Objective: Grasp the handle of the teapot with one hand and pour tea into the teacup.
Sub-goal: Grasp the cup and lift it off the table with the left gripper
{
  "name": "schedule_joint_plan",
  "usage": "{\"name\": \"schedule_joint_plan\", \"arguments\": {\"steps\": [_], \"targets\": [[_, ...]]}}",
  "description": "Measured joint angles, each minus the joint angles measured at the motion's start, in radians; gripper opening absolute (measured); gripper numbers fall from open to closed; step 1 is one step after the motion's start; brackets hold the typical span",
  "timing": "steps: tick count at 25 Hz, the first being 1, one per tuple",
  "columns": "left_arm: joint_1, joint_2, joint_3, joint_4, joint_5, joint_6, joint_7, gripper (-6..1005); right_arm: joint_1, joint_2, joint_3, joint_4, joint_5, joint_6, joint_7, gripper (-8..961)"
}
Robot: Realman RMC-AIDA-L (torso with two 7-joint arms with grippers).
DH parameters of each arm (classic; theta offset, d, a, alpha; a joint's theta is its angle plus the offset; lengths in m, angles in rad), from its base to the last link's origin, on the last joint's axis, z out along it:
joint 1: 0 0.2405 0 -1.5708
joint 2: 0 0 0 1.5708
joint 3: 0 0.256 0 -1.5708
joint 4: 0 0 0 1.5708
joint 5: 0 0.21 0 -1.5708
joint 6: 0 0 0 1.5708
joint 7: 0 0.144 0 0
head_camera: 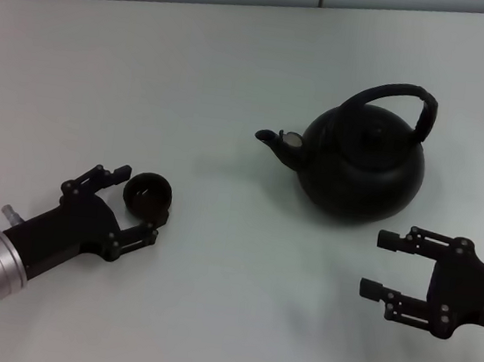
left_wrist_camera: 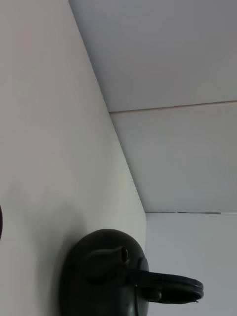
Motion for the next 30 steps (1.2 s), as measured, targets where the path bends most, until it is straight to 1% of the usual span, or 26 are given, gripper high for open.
{"name": "schedule_joint_plan", "arguments": {"steps": [15,26,30], "targets": [[-0.018,0.000,-0.002,-0.013,0.000,-0.022,0.001,841,0.009,-0.002,0.001,-0.001,0.002,0.000,0.002,679],[-0.021,0.000,-0.013,-0.022,0.000,-0.030,0.002,704,0.010,-0.002,0.001,-0.001,0.003,-0.002,0.002,679],[-0.022,0.000,-0.014,-0.023,0.000,-0.018,0.002,693,0.010,-0.002,0.002,-0.001,0.003,-0.002,0.002,680]]}}
